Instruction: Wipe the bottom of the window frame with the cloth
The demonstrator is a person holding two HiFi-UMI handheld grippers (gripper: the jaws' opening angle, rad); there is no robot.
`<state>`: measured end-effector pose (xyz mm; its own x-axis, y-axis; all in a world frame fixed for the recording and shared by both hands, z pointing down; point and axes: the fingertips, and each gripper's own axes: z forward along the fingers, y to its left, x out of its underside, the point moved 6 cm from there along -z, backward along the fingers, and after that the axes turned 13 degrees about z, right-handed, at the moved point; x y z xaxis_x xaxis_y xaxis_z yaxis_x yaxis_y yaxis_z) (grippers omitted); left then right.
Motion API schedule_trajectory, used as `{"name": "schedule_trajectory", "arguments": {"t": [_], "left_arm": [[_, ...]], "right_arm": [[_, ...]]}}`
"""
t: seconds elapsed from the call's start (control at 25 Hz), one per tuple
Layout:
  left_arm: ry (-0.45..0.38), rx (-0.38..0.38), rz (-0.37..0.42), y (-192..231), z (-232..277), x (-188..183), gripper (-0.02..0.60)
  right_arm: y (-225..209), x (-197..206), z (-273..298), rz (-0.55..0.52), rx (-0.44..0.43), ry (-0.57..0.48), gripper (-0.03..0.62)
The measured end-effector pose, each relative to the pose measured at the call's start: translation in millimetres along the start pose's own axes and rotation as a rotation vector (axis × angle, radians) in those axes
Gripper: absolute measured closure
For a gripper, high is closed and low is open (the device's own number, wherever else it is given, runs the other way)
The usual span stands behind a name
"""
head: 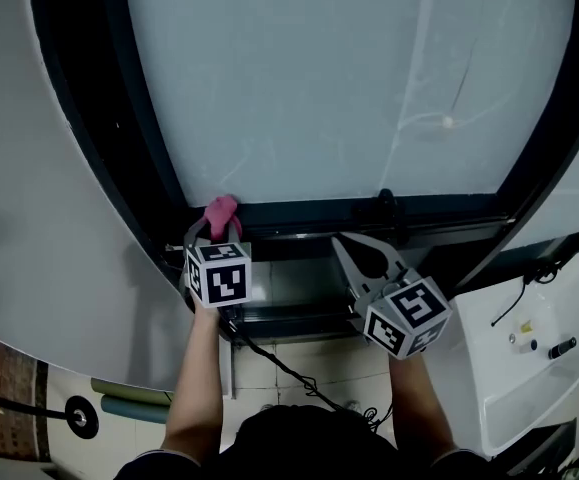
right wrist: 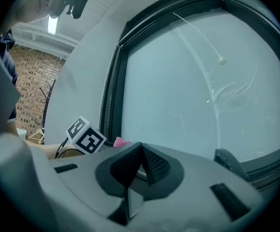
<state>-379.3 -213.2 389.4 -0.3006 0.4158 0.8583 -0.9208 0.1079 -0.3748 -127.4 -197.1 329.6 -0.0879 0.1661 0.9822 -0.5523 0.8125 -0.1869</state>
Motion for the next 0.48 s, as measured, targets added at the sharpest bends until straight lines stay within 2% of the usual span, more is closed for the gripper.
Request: {"name": "schedule_trajectory", "arguments": {"t": [0.48], "left_arm": [[-0.019, 0.182, -0.004, -71, 11, -37, 0.468]], "right_arm": [[-35, -12, -46, -0.031, 0.096, 0.002, 0.586]]}}
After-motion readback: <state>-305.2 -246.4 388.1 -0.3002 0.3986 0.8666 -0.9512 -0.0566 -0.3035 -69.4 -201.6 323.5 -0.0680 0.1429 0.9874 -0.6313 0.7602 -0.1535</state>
